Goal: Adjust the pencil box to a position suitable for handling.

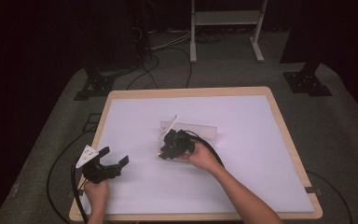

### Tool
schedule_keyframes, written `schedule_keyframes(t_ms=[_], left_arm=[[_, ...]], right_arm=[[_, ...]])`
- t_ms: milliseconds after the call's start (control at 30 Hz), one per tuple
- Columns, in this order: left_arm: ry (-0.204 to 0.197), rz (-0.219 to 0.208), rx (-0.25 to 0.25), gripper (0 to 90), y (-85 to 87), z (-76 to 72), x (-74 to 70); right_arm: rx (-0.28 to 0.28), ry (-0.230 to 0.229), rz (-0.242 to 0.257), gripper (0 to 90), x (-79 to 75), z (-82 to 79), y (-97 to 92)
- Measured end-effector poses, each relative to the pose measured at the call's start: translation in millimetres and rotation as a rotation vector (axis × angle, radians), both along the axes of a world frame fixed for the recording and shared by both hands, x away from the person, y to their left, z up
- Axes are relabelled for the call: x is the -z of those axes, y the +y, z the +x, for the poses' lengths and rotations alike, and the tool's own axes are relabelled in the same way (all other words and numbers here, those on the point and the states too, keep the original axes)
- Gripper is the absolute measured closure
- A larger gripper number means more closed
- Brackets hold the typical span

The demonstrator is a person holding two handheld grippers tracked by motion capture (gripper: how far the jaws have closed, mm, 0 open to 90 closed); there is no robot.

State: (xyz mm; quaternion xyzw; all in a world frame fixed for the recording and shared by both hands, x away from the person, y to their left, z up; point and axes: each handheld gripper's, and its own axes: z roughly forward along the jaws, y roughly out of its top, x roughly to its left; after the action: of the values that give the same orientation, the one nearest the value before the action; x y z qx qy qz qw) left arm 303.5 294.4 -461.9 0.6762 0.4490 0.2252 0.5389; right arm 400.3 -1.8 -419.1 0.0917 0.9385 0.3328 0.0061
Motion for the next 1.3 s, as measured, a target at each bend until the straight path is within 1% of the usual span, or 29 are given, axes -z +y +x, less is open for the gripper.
schedule_keyframes(t_ms=[133, 300, 433, 700, 900, 967, 1300], left_arm=[[0.0, -0.001, 0.0, 0.0, 0.0, -0.1, 0.0], [0.001, 0.0, 0.0, 0.0, 0.2, -0.2, -0.1], [0.002, 0.0, -0.001, 0.0, 0.2, -0.2, -0.1], [0.004, 0.0, -0.003, 0.0, 0.7, 0.2, -0.1], [0.005, -0.002, -0.004, 0.0, 0.9, 0.4, -0.1], [0.006, 0.0, -0.005, 0.0, 1.0, 0.5, -0.1], [0.007, 0.004, -0.007, 0.0, 0.4, 0.5, 0.0]], right_arm=[[0.028, 0.002, 0.004, 67.8, 1.5, 5.5, -3.3], [0.06, -0.011, 0.001, 67.8, 2.8, 9.7, -5.8], [0.074, -0.017, 0.006, 67.8, 3.0, 13.1, -6.3], [0.087, -0.024, 0.008, 67.8, 1.4, 20.5, -4.6], [0.094, -0.02, 0.007, 67.8, 1.3, 24.2, -2.0], [0.093, -0.026, 0.01, 67.8, 1.8, 25.1, -1.1], [0.103, -0.003, 0.013, 67.8, 9.3, 32.2, -2.2]])
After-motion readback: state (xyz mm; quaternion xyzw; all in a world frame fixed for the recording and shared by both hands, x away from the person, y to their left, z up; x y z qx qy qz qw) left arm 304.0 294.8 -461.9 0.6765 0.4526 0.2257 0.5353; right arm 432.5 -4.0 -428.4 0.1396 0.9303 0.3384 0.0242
